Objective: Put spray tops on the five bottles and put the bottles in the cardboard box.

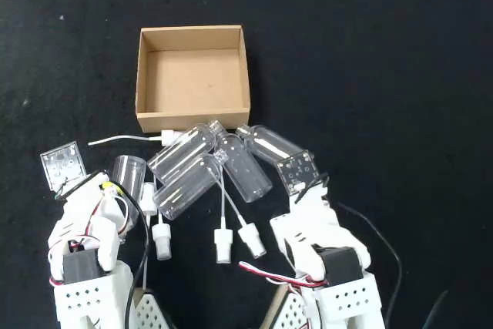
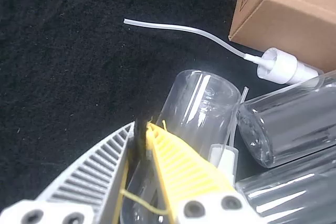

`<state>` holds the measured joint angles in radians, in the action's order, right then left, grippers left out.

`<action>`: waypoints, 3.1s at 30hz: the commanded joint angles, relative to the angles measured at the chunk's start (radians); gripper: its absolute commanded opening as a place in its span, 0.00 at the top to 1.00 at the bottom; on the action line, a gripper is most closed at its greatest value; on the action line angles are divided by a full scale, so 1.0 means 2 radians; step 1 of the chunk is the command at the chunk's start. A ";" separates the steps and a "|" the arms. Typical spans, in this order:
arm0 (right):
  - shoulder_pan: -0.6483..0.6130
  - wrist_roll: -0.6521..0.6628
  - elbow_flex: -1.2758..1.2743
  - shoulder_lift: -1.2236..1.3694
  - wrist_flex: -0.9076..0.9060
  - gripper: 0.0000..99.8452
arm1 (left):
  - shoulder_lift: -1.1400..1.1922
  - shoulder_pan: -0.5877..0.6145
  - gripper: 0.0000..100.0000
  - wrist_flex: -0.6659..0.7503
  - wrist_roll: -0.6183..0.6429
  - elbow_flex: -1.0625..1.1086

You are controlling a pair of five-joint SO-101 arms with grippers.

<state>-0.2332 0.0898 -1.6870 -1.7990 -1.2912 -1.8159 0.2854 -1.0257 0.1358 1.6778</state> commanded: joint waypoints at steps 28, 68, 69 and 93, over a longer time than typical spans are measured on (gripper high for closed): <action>0.090 0.057 0.154 -0.046 -0.012 0.99 | -0.001 0.002 0.97 -0.002 -0.002 0.011; 0.270 0.302 0.522 0.111 -0.044 0.80 | -0.001 0.002 0.97 -0.002 -0.002 0.011; 0.269 0.301 0.538 0.134 -0.052 0.80 | -0.001 0.002 0.97 -0.002 -0.002 0.011; 0.145 0.222 0.686 0.432 -0.119 0.76 | -0.001 0.001 0.97 -0.002 -0.002 0.011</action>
<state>0.1212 0.5608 -0.3890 -1.0150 -1.5244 -1.8159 0.2854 -1.0257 0.1358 1.6778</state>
